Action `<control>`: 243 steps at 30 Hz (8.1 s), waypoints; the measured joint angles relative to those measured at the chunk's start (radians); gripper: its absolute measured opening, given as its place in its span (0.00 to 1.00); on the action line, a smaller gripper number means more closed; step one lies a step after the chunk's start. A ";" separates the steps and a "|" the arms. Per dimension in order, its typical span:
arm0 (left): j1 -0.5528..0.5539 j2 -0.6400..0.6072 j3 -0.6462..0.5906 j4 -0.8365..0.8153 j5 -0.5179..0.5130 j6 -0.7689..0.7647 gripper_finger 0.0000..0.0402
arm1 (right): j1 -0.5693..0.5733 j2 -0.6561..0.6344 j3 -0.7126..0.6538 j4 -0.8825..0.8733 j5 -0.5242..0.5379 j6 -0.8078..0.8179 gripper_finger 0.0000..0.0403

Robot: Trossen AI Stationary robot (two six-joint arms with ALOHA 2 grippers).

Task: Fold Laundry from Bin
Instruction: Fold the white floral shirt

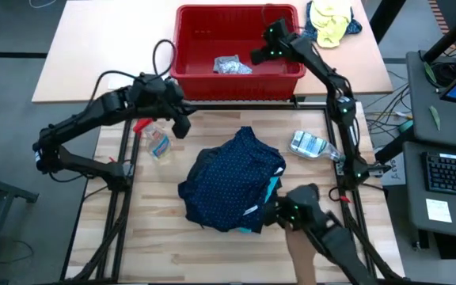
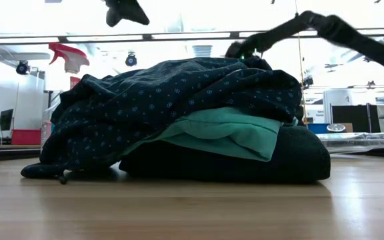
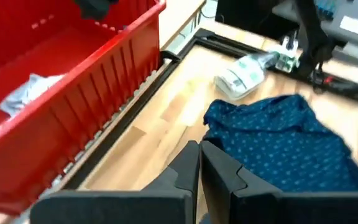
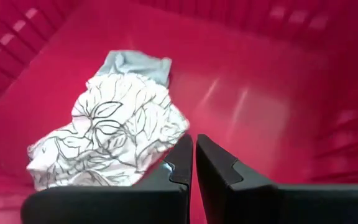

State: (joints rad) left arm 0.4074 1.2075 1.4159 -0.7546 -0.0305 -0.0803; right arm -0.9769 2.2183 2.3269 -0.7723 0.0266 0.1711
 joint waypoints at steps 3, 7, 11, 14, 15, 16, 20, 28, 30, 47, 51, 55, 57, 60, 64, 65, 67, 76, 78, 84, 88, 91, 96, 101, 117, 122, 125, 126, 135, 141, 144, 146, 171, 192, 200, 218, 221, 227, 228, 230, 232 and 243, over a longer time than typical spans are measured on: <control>0.003 -0.004 0.034 -0.063 0.011 -0.061 0.00 | -0.003 0.058 -0.008 -0.009 -0.059 0.049 0.03; 0.009 -0.018 0.066 -0.155 0.021 -0.105 0.00 | -0.002 0.104 -0.008 -0.055 -0.139 0.130 0.03; 0.056 -0.049 0.082 -0.109 0.042 -0.061 0.00 | -0.004 0.127 -0.008 -0.047 -0.199 0.203 0.03; 0.123 -0.061 0.095 -0.043 0.072 0.021 0.00 | -0.002 0.127 -0.010 -0.026 -0.191 0.212 0.03; 0.143 -0.061 0.098 -0.020 0.074 0.044 0.00 | -0.002 0.128 -0.011 -0.008 -0.188 0.211 0.03; 0.164 -0.060 0.101 0.003 0.074 0.064 0.00 | -0.003 0.129 -0.011 0.012 -0.187 0.212 0.03; 0.253 -0.034 0.109 0.095 0.076 0.096 0.00 | -0.007 0.140 -0.013 0.124 -0.215 0.210 0.03; 0.369 0.124 0.109 0.374 0.075 0.096 0.00 | -0.011 0.244 -0.012 0.262 -0.481 0.226 0.03; 0.388 0.171 0.111 0.416 0.076 0.086 0.00 | -0.011 0.256 -0.010 0.267 -0.513 0.227 0.03; 0.461 0.520 0.602 0.086 0.076 0.149 0.00 | -0.017 0.330 -0.005 0.501 -0.480 0.096 0.43; 0.461 0.605 0.762 -0.020 0.081 0.198 0.00 | -0.019 0.333 0.004 0.467 -0.472 0.098 0.60; 0.461 0.673 0.900 -0.094 0.094 0.229 0.00 | -0.019 0.337 0.005 0.406 -0.476 0.064 0.71; 0.461 0.703 0.943 -0.113 0.095 0.239 0.00 | -0.019 0.350 0.008 0.365 -0.500 0.043 0.72; 0.461 0.699 0.906 -0.079 0.104 0.238 0.00 | -0.019 0.399 0.016 0.308 -0.542 0.038 0.71; 0.461 0.697 0.902 -0.064 0.109 0.219 0.00 | -0.021 0.420 0.023 0.308 -0.543 0.008 0.65; 0.461 0.696 0.904 -0.067 0.110 0.217 0.00 | -0.022 0.420 0.022 0.327 -0.543 0.002 0.63; 0.461 0.696 0.906 -0.067 0.110 0.217 0.00 | -0.026 0.421 0.031 0.349 -0.556 0.006 0.58; 0.461 0.694 0.908 -0.076 0.103 0.205 0.00 | -0.049 0.422 0.028 0.383 -0.664 -0.004 0.06; 0.461 0.693 0.908 -0.076 0.103 0.198 0.00 | -0.059 0.412 0.027 0.411 -0.700 0.012 0.04; 0.461 0.691 0.908 -0.088 0.101 0.191 0.00 | -0.081 0.317 0.024 0.520 -0.762 0.010 0.03; 0.461 0.691 0.908 -0.093 0.101 0.183 0.00 | -0.077 0.241 0.027 0.554 -0.765 -0.036 0.03; 0.461 0.691 0.908 -0.093 0.101 0.183 0.00 | -0.081 0.223 0.028 0.543 -0.759 -0.052 0.03; 0.461 0.691 0.908 -0.093 0.101 0.183 0.00 | -0.073 0.224 0.027 0.459 -0.708 -0.045 0.03; 0.461 0.694 0.908 -0.091 0.106 0.184 0.00 | -0.051 0.245 0.026 0.314 -0.629 -0.119 0.03; 0.410 0.705 0.907 -0.116 0.214 0.194 0.00 | -0.056 0.234 0.022 -0.001 -0.557 0.095 0.03; 0.387 0.701 0.907 -0.147 0.226 0.202 0.00 | -0.053 0.224 0.025 -0.047 -0.523 0.092 0.03; 0.379 0.679 0.907 -0.156 0.226 0.199 0.00 | -0.037 0.163 0.025 -0.124 -0.323 0.063 0.03; 0.378 0.671 0.907 -0.161 0.227 0.195 0.00 | -0.035 0.153 0.027 -0.132 -0.302 0.030 0.03; 0.378 0.614 0.907 -0.216 0.223 0.199 0.00 | -0.027 0.147 0.029 -0.250 -0.255 0.126 0.03; 0.377 0.606 0.907 -0.255 0.224 0.202 0.00 | -0.032 0.173 0.024 -0.281 -0.304 0.198 0.03; 0.374 0.605 0.907 -0.283 0.225 0.202 0.00 | -0.042 0.183 0.022 -0.213 -0.444 0.117 0.03; 0.371 0.608 0.904 -0.295 0.254 0.211 0.00 | -0.037 0.161 0.026 -0.255 -0.288 0.170 0.03; 0.252 0.814 0.319 0.652 0.257 0.203 0.00 | 0.018 0.126 0.027 -0.159 -0.437 0.203 0.03; 0.293 1.227 0.923 0.265 0.165 0.096 0.00 | 0.019 0.081 0.033 -0.131 -0.566 0.297 0.03; 0.299 1.189 0.910 0.277 0.211 0.152 0.00 | 0.009 0.068 0.029 -0.123 -0.565 0.286 0.03; 0.322 0.846 0.912 -0.020 0.179 0.246 0.00 | 0.014 0.014 0.027 -0.026 -0.379 0.229 0.04; 0.321 0.787 0.917 -0.055 0.182 0.256 0.00 | 0.020 0.016 0.027 -0.027 -0.429 0.221 0.06; 0.313 0.717 0.912 -0.079 0.190 0.256 0.00 | 0.014 0.006 0.027 -0.043 -0.457 0.221 0.23; 0.313 0.701 0.913 -0.077 0.190 0.256 0.00 | 0.009 -0.001 0.028 -0.051 -0.458 0.221 0.27; 0.314 0.677 0.916 -0.082 0.177 0.256 0.00 | 0.000 -0.018 0.028 -0.084 -0.462 0.220 0.35; 0.314 0.659 0.915 -0.107 0.168 0.256 0.00 | -0.016 -0.049 0.027 -0.103 -0.488 0.203 0.43; 0.313 0.548 0.912 -0.282 0.170 0.287 0.00 | 0.027 -0.262 0.027 -0.322 -0.382 0.056 0.59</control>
State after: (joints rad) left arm 0.7201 1.7557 2.3283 -1.0364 0.1393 0.2067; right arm -0.9497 1.9565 2.3540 -1.0943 -0.3558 0.2272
